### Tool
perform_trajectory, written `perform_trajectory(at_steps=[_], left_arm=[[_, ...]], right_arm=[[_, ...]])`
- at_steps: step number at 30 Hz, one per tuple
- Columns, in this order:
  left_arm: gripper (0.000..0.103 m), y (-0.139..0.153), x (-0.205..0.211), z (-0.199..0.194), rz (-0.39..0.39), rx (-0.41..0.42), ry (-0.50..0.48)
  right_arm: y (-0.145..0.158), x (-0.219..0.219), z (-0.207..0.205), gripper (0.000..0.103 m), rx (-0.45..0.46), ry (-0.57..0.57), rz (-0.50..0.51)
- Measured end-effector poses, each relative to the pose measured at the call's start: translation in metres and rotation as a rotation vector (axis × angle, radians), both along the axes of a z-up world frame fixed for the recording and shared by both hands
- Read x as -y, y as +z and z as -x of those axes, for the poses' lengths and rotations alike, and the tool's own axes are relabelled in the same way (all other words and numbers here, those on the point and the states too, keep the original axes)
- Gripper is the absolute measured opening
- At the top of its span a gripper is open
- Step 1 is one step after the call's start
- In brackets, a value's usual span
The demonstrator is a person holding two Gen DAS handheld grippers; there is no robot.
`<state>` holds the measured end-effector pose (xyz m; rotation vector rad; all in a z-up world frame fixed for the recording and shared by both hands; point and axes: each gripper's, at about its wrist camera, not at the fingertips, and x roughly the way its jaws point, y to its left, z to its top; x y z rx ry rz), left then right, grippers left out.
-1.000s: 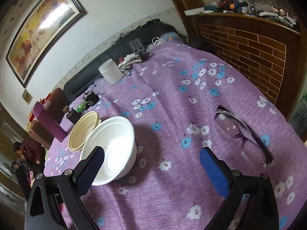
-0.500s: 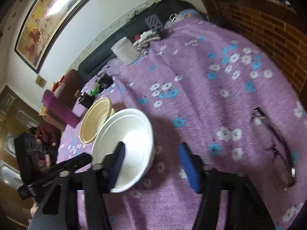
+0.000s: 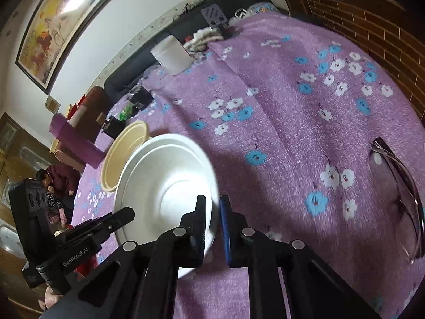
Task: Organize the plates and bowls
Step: 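Carry the white bowl with the left gripper over the cream bowl stack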
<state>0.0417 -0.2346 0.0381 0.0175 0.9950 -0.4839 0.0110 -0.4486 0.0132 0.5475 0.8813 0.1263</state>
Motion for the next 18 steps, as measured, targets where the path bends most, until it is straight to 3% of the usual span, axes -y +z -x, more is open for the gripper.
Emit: perform_trajectory(at_steps=[7,11,18], left_arm=[[0.013,0.008,-0.047,0.043,0.001,0.004,0.008],[0.014,0.004,-0.08,0.071,-0.04,0.028,0.055],[0.018,-0.007,-0.089,0.074,-0.094,0.08,0.091]], right_arm=[[0.017,-0.03,0.036,0.012,0.042,0.088,-0.038],[0.01,-0.067,0.044,0.013,0.02,0.178,-0.018],[-0.006,-0.105,0.042,0.016,0.015,0.239,0.063]])
